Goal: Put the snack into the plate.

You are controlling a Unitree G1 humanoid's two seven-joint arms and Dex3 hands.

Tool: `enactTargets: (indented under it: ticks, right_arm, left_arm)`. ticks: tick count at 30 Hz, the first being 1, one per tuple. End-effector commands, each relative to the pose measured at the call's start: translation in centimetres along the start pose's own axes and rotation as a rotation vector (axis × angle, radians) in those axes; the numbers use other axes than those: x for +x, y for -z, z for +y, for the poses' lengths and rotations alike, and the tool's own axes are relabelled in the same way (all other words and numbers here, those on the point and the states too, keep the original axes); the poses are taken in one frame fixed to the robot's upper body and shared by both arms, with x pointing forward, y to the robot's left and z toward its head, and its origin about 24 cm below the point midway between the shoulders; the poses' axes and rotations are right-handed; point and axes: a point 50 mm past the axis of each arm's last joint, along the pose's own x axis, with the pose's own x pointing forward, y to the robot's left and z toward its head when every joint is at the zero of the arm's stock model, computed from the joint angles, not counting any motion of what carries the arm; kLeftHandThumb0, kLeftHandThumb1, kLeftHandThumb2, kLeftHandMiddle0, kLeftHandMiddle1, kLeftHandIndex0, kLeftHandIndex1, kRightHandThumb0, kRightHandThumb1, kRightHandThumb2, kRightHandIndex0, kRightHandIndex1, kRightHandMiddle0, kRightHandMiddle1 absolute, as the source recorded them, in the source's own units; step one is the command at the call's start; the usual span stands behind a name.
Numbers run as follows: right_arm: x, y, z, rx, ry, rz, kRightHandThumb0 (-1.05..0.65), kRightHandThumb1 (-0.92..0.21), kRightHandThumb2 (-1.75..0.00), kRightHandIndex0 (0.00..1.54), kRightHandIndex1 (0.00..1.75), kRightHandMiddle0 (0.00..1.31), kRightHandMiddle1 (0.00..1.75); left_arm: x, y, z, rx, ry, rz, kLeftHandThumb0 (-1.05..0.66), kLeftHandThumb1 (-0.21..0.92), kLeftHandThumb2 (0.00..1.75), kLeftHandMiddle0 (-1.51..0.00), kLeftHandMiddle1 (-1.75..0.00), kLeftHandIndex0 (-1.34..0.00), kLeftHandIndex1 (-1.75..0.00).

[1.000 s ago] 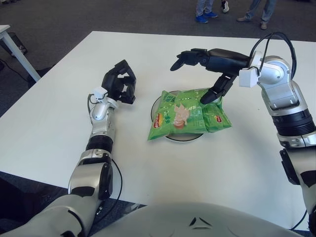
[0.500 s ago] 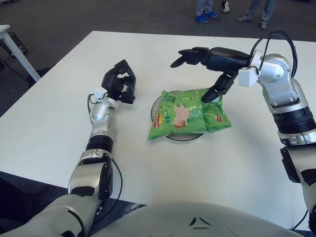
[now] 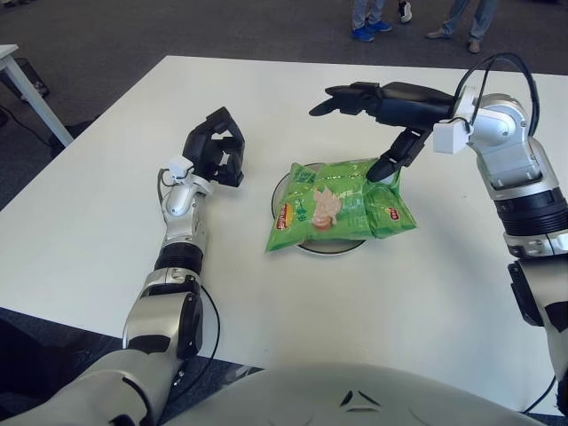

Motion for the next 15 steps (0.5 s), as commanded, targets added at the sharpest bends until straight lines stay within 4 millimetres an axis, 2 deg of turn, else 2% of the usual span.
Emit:
enactTargets:
  ticks: [1, 6, 11, 13, 15]
  right_arm:
    - [-0.7, 0.1, -1.4, -0.008, 0.038, 0.027, -0.98, -0.62, -0.57, 0.02, 0.01, 0.00, 0.48]
    - [-1.5, 0.3, -1.8, -0.061, 0.068, 0.062, -1.00, -0.62, -0.57, 0.03, 0.02, 0.00, 0.49]
    - [-2.6, 1.1, -2.4, -0.118, 0.089, 0.098, -1.03, -0.71, -0.50, 0.09, 0.06, 0.00, 0.48]
    - [-2.9, 1.5, -2.6, -0.140, 0.091, 0.114, -1.04, -0.75, -0.45, 0.13, 0.12, 0.00, 0.50]
    - [-3.0, 1.8, -2.7, -0.160, 0.093, 0.122, -1.05, -0.83, -0.35, 0.09, 0.34, 0.00, 0.52]
  left_arm:
    - [-4.3, 3.4, -1.0, -0.091, -0.063, 0.155, -0.56, 0.14, 1.54, -1.37, -1.75, -0.76, -1.75]
    - [-4.3, 3.4, -1.0, -0.099, -0.066, 0.157, -0.55, 0.14, 1.53, -1.37, -1.75, -0.76, -1.75]
    - [-4.3, 3.5, -0.9, -0.101, -0.071, 0.160, -0.55, 0.14, 1.53, -1.36, -1.75, -0.76, -1.75]
    - [-4.3, 3.5, -0.9, -0.098, -0.072, 0.160, -0.55, 0.14, 1.53, -1.36, -1.75, -0.76, -1.75]
    - [-4.3, 3.4, -0.9, -0.095, -0.070, 0.161, -0.56, 0.14, 1.54, -1.36, -1.75, -0.76, -1.75]
